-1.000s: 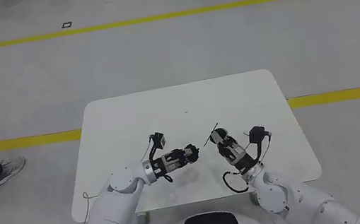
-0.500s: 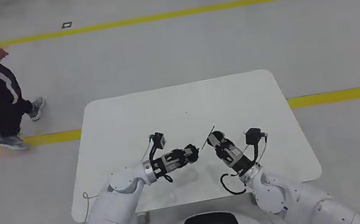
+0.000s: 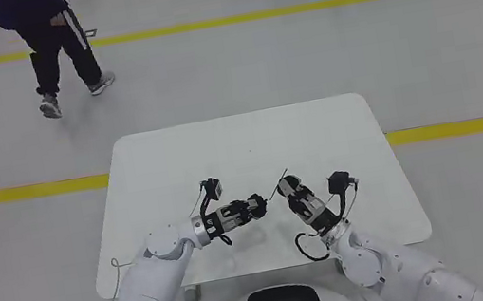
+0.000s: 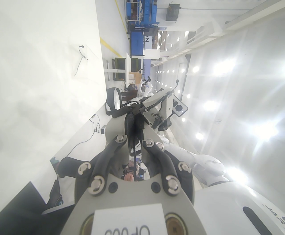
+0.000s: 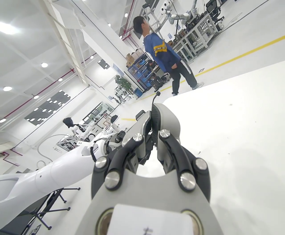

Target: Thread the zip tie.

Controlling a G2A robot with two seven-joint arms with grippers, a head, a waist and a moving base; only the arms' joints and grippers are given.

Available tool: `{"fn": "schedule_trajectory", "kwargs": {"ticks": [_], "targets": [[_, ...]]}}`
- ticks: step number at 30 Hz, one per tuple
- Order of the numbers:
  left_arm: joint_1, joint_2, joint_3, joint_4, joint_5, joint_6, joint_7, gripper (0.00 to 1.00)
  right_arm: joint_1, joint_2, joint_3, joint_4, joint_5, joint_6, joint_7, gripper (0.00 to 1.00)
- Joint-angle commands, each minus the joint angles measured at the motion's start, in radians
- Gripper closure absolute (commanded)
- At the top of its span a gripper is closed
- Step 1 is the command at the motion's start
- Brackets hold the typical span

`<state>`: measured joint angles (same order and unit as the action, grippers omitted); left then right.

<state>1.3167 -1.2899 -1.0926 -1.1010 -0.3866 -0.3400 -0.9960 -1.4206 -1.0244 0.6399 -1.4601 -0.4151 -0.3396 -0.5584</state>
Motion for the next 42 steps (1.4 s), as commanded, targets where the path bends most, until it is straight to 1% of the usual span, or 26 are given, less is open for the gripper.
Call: {"fn": "schedule_trajectory", "kwargs": {"ticks": [1,14,31,34,39,42], "targets": [[0.0,0.0,0.0,0.0,0.0,0.0,0.0,1.0,-0.002,-0.004,0.008,0.003,-0.003,0.0,0.005,1.0],[0.0,0.0,0.0,0.0,0.0,0.0,0.0,1.0,-0.021,-0.025,0.046,0.004,-0.035,0.0,0.03,1.0],[0.0,0.0,0.0,0.0,0.0,0.0,0.0,1.0,-0.034,-0.044,0.071,0.011,-0.063,0.0,0.05,1.0],[0.0,0.0,0.0,0.0,0.0,0.0,0.0,1.0,-0.041,-0.045,0.077,0.008,-0.072,0.0,0.043,1.0],[0.0,0.0,0.0,0.0,0.0,0.0,0.0,1.0,-0.071,-0.041,0.099,-0.019,-0.101,0.0,0.017,1.0],[0.0,0.0,0.0,0.0,0.0,0.0,0.0,1.0,-0.071,-0.041,0.099,-0.019,-0.101,0.0,0.017,1.0]]}}
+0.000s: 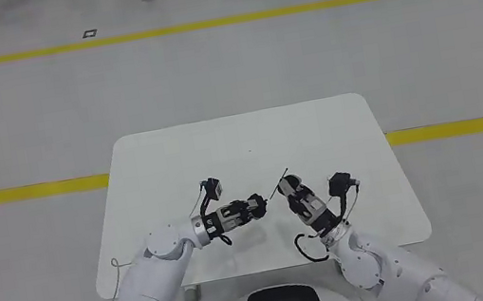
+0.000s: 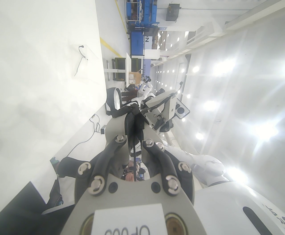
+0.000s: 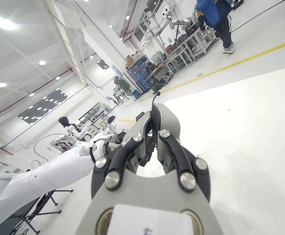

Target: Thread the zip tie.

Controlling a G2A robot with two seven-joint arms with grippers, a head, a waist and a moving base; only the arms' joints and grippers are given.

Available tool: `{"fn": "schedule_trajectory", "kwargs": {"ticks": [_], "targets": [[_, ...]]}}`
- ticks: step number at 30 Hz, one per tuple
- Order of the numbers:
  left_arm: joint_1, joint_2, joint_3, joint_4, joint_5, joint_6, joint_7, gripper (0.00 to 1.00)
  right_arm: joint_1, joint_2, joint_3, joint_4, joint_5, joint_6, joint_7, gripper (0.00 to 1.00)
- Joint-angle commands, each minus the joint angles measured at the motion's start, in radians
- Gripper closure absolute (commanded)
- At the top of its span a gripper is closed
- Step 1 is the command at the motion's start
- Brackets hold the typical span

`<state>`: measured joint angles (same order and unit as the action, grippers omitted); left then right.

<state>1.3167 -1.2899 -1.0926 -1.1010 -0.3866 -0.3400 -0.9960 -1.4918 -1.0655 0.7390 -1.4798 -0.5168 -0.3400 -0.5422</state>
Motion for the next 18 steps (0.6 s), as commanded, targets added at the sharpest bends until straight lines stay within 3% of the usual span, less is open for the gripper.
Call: {"fn": "schedule_trajectory", "kwargs": {"ticks": [1,9,18], "targets": [[0.0,0.0,0.0,0.0,0.0,0.0,0.0,1.0,0.001,0.0,0.0,0.001,0.001,0.0,0.001,1.0],[0.003,0.0,0.005,-0.009,0.002,0.009,0.016,1.0,-0.001,-0.001,0.004,-0.001,0.001,0.003,0.012,1.0],[0.025,0.03,-0.017,-0.051,-0.018,0.034,-0.109,1.0,-0.046,0.023,0.043,-0.039,-0.083,0.0,0.006,1.0]]}}
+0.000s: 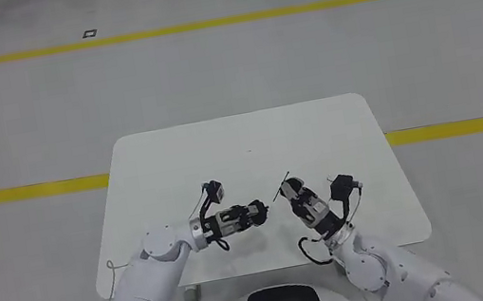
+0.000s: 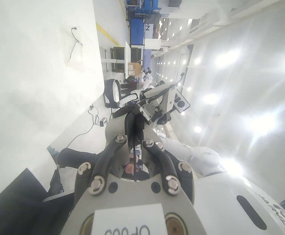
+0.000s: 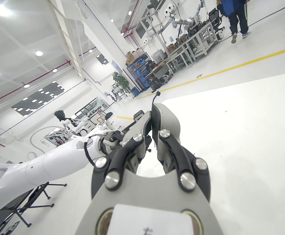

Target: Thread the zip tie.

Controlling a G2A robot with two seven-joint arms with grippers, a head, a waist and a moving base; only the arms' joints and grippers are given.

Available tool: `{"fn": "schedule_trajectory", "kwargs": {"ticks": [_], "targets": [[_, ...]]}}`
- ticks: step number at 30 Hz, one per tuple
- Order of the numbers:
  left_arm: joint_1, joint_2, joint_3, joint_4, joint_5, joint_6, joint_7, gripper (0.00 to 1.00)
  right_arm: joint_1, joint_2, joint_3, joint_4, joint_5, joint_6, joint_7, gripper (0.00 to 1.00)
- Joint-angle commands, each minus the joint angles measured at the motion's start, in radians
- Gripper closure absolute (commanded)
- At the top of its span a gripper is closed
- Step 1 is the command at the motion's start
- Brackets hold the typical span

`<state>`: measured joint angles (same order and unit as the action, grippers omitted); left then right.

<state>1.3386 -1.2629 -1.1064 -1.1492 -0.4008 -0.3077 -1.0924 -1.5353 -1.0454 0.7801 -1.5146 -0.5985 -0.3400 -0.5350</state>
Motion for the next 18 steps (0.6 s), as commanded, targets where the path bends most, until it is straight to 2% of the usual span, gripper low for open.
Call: {"fn": "schedule_trajectory", "kwargs": {"ticks": [1,9,18], "targets": [[0.005,0.006,-0.008,-0.004,-0.006,0.002,-0.019,1.0,-0.004,0.006,0.003,-0.008,-0.003,0.0,-0.001,1.0],[0.013,0.025,-0.011,-0.02,0.0,0.001,-0.042,1.0,-0.005,0.028,-0.017,-0.033,-0.031,0.0,0.016,1.0],[0.011,0.031,0.011,-0.025,-0.007,-0.003,-0.033,1.0,0.009,0.046,-0.057,-0.039,-0.038,0.0,0.001,1.0]]}}
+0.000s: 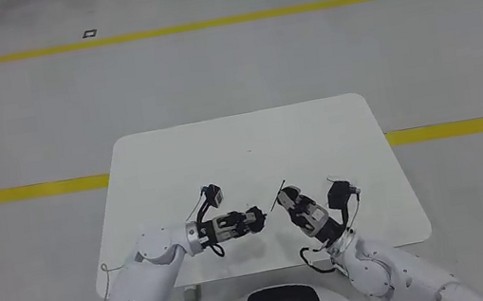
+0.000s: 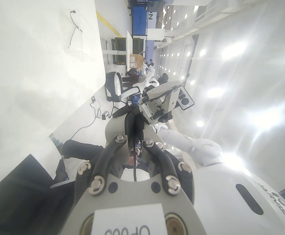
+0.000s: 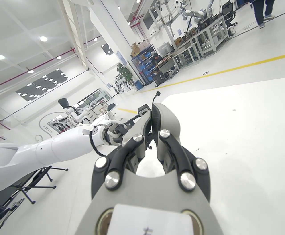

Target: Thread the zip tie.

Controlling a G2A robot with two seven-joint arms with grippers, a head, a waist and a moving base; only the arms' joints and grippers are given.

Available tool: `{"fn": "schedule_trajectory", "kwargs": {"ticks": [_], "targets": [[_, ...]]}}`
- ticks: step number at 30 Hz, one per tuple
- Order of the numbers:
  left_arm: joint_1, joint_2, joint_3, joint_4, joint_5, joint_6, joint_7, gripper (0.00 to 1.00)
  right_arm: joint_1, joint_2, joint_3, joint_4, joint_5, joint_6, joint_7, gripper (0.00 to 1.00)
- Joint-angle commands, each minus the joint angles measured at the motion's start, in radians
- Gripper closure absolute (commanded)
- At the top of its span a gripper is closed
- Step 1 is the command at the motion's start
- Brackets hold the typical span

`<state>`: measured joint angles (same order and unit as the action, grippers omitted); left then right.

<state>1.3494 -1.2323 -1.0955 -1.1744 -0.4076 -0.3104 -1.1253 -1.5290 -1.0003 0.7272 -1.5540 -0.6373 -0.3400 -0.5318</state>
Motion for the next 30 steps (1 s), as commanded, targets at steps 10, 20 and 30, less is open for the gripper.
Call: {"fn": "schedule_trajectory", "kwargs": {"ticks": [10,20,30], "targets": [[0.0,0.0,0.0,0.0,0.0,0.0,0.0,1.0,0.039,0.009,-0.052,0.019,0.011,0.0,-0.029,1.0],[0.0,0.0,0.0,0.0,0.0,0.0,0.0,1.0,0.068,0.013,-0.091,0.033,0.015,0.0,-0.047,1.0],[0.0,0.0,0.0,0.0,0.0,0.0,0.0,1.0,0.084,0.016,-0.113,0.044,0.023,0.0,-0.056,1.0]]}}
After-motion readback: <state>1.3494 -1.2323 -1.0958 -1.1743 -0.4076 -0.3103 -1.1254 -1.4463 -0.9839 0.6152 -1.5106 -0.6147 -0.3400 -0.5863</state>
